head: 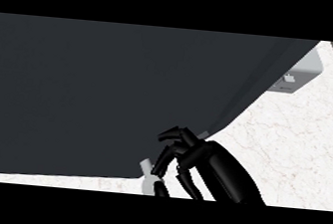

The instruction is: Pick up the bottled water, place it into the cabinet and close the cabinet

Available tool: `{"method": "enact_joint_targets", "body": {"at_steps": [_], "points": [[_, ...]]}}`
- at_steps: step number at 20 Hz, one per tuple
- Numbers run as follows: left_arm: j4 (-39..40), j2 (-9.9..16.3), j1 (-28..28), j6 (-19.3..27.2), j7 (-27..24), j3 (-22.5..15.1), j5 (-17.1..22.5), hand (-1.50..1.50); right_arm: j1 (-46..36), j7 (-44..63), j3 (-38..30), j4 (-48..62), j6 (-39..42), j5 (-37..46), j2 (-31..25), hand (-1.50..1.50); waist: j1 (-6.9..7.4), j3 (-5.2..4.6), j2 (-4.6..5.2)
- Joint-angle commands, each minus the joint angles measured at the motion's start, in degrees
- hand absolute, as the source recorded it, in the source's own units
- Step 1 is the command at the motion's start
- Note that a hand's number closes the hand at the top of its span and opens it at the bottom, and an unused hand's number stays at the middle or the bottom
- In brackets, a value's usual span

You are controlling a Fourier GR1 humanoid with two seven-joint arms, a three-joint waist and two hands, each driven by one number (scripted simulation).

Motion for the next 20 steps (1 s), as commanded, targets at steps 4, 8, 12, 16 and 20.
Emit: {"method": "enact_joint_targets", "body": {"at_steps": [4,8,12,16,20], "points": [[-0.6,-0.2,5.6,-6.0,-0.5,7.4,5.7,-1.5,-15.6,-5.2,-9.0,10.8,-2.0,-10.5,1.9,1.5,-0.54,0.0,-0.95],[-0.9,-0.8,7.3,-8.4,0.5,10.3,7.8,-1.5,-26.1,-2.8,-18.0,19.8,1.6,-15.9,2.0,1.5,-0.93,-0.01,-0.84],[2.0,-3.9,5.2,-10.7,0.5,11.2,7.2,-1.5,-29.8,-6.3,-20.8,29.5,7.8,-16.8,1.5,1.5,-1.82,-0.03,-0.82],[-1.8,-3.7,12.3,-15.2,3.0,17.1,11.4,-1.5,-32.4,-8.3,-22.5,34.9,12.1,-16.7,-0.4,1.5,-1.71,0.01,-0.98],[0.4,-5.1,8.4,-14.3,4.1,17.6,11.4,-1.5,-38.3,-11.3,-22.9,43.1,11.6,-14.5,1.9,1.5,-1.76,-0.02,-0.82]]}}
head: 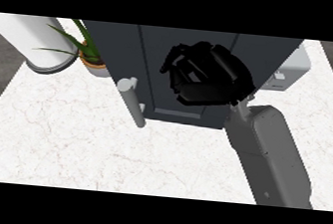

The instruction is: Pick up the bottled water, place it into the cabinet and close the cabinet

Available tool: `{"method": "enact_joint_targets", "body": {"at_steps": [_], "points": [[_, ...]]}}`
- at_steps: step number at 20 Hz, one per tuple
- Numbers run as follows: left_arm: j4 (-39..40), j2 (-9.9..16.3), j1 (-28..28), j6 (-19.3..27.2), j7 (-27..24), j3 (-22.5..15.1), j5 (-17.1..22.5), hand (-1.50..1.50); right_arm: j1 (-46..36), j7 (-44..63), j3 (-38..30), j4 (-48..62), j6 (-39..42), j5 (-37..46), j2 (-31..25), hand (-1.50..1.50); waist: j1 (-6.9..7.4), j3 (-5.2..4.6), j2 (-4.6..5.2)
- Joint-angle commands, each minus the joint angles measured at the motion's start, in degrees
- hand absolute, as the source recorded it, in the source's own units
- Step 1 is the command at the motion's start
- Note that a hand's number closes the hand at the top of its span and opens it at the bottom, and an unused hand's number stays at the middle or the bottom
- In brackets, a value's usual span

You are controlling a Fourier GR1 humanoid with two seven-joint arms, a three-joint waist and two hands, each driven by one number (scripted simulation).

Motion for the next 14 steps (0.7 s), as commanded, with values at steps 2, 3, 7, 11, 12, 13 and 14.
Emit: {"method": "enact_joint_targets", "body": {"at_steps": [2,3,7,11,12,13,14], "points": [[5.5,-0.7,-4.4,-2.7,1.1,1.1,-0.5,-1.5,-7.9,-3.7,-2.5,12.1,2.3,1.9,0.8,1.5,0.25,-0.46,0.83],[-0.4,1.5,-1.0,-0.1,4.1,3.0,4.5,-1.5,-10.1,0.1,-2.9,10.8,0.6,0.5,1.2,1.5,0.25,-0.4,0.8],[2.6,-0.6,-2.8,-3.1,3.4,1.1,2.1,-1.5,-11.7,-3.6,-0.8,15.4,-0.3,-1.1,1.6,1.5,1.67,-0.47,0.99],[1.2,-0.1,-1.3,-3.7,4.8,3.3,3.7,-1.5,-9.5,-3.6,1.4,14.3,2.1,-3.8,1.6,1.5,1.75,-0.42,0.94],[-2.0,-0.7,-2.0,0.1,6.1,1.2,2.7,-1.5,-14.1,0.8,-1.6,13.4,1.1,-5.3,1.6,1.5,1.12,-0.41,1.01],[2.9,-0.8,-3.0,-3.1,5.0,2.3,2.7,-1.5,-13.1,-0.4,-2.6,14.5,2.5,-4.4,1.6,1.5,1.24,-0.48,0.96],[1.8,-1.3,-2.5,-4.0,4.6,2.7,2.0,-1.5,-13.4,-0.5,-2.1,14.9,2.1,-4.2,1.6,1.5,1.8,-0.47,0.92]]}}
